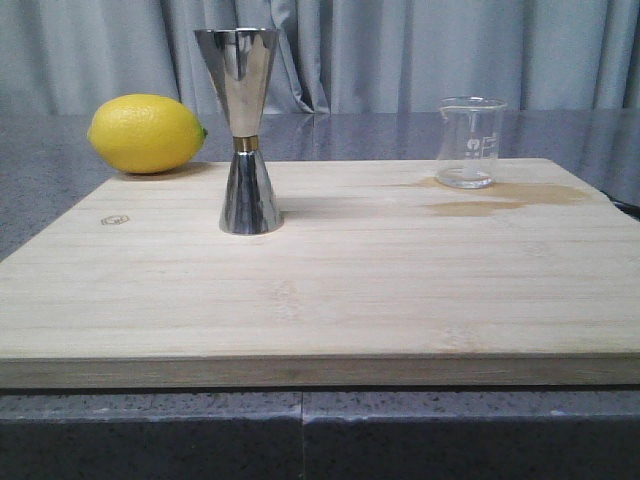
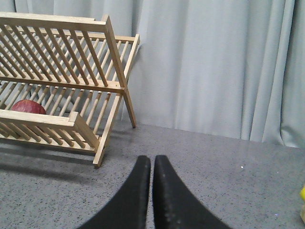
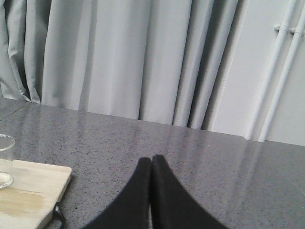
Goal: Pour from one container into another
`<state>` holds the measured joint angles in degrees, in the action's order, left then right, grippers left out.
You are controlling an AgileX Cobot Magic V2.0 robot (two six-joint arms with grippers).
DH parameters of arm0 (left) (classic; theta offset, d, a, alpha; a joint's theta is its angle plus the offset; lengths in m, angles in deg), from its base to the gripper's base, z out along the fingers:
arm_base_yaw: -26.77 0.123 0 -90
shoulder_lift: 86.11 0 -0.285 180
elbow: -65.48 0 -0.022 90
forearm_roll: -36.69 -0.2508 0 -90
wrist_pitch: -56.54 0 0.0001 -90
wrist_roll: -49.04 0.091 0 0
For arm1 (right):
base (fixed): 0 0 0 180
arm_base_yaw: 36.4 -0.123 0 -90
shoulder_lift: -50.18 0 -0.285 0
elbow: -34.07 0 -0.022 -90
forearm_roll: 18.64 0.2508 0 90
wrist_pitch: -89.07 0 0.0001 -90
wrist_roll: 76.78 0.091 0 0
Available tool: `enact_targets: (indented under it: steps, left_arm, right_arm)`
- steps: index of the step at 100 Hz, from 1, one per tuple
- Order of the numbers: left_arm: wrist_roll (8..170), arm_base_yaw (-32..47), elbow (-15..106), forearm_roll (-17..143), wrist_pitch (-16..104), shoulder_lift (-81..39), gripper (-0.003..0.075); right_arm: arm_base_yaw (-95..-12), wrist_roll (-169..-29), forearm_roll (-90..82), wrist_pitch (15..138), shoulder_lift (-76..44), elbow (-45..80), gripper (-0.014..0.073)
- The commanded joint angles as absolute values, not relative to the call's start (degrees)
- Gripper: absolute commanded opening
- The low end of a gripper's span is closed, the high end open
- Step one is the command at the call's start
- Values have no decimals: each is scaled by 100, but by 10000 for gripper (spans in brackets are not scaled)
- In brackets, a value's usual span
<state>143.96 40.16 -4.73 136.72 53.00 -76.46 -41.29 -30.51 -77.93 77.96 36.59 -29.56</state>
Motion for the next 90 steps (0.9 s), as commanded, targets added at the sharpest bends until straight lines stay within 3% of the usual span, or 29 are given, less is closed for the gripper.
enact_targets:
  steps: [1, 52, 62, 79, 90]
  left_arm:
    - [14346, 4015, -320, 13757, 5140, -7586, -18]
    - [14322, 4015, -320, 13651, 5042, -7586, -18]
    - [13456, 4015, -236, 11748, 4372, -7586, -19]
    - [9244, 4015, -74, 8322, 4019, -7596, -19]
    - [7720, 4015, -74, 6789, 4041, -7596, -19]
  right_arm:
    - [-4124, -3068, -7879, 8048, 3622, -2815, -72]
    - [-4124, -3068, -7879, 8048, 3622, -2815, -71]
    - [-4124, -3068, -7879, 8048, 3622, -2815, -71]
    - [-4124, -3068, -7879, 8048, 3622, -2815, -72]
    - [-4124, -3068, -7879, 8048, 3622, -2815, -71]
